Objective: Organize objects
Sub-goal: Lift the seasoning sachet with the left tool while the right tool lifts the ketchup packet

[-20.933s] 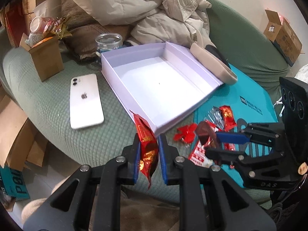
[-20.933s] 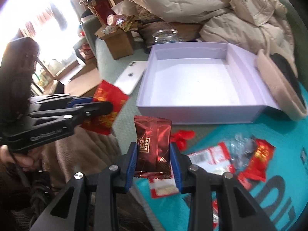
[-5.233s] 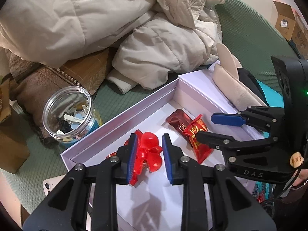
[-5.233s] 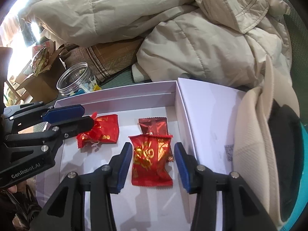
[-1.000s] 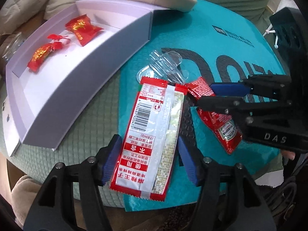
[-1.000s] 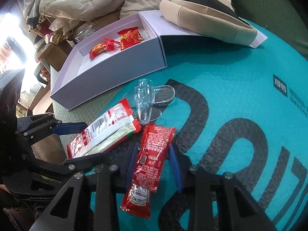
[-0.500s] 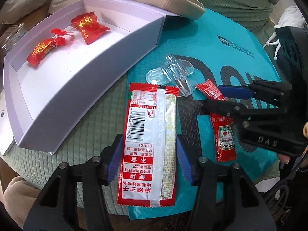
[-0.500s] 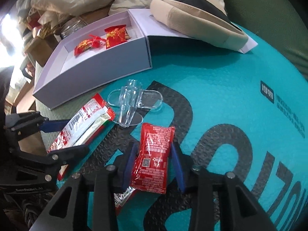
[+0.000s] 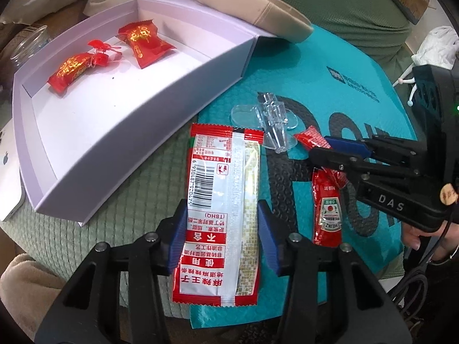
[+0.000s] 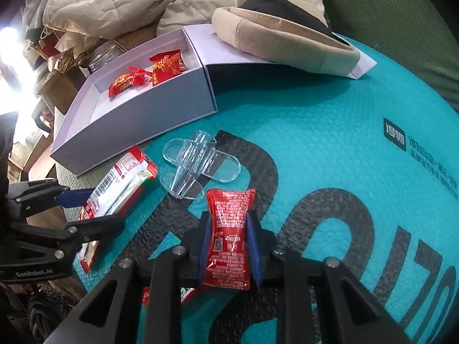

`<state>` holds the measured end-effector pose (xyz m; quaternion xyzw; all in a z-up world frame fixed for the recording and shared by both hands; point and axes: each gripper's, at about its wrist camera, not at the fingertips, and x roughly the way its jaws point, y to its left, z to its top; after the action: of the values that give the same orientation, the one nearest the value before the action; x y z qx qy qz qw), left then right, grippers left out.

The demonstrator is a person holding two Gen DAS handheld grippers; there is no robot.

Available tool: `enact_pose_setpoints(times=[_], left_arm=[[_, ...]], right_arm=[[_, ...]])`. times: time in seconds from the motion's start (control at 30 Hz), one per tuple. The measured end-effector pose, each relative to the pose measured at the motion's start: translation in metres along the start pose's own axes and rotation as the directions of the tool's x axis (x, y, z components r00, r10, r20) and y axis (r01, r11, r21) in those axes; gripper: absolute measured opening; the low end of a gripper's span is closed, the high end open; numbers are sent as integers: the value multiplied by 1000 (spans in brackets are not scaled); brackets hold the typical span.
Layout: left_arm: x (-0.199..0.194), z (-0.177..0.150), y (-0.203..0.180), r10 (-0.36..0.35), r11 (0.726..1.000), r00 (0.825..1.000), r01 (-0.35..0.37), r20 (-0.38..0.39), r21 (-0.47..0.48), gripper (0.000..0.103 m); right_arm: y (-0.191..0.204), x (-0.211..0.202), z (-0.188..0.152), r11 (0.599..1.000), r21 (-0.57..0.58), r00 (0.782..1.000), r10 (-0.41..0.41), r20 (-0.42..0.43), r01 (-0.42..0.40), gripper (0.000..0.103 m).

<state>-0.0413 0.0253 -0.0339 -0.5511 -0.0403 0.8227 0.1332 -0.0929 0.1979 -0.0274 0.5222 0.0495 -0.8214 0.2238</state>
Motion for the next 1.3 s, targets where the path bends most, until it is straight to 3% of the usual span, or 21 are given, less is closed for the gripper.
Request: enact_pose_setpoints(times=[0.4,0.8,1.3], left_arm=[[-28,-5,-1,-34,999,999,33,35,34,44],[-24,0,-5,-52,999,998,51,39,17,44],[-50,1,12,-16,999,994,21,110,-41,45]], right_arm=[[6,-14,6,1000,-24,1000,6,21,-5,24],[14,-22,8,999,-46,1000,6,24,-5,24],[43,-34,23,992,-117,997,42,58,-35,24]])
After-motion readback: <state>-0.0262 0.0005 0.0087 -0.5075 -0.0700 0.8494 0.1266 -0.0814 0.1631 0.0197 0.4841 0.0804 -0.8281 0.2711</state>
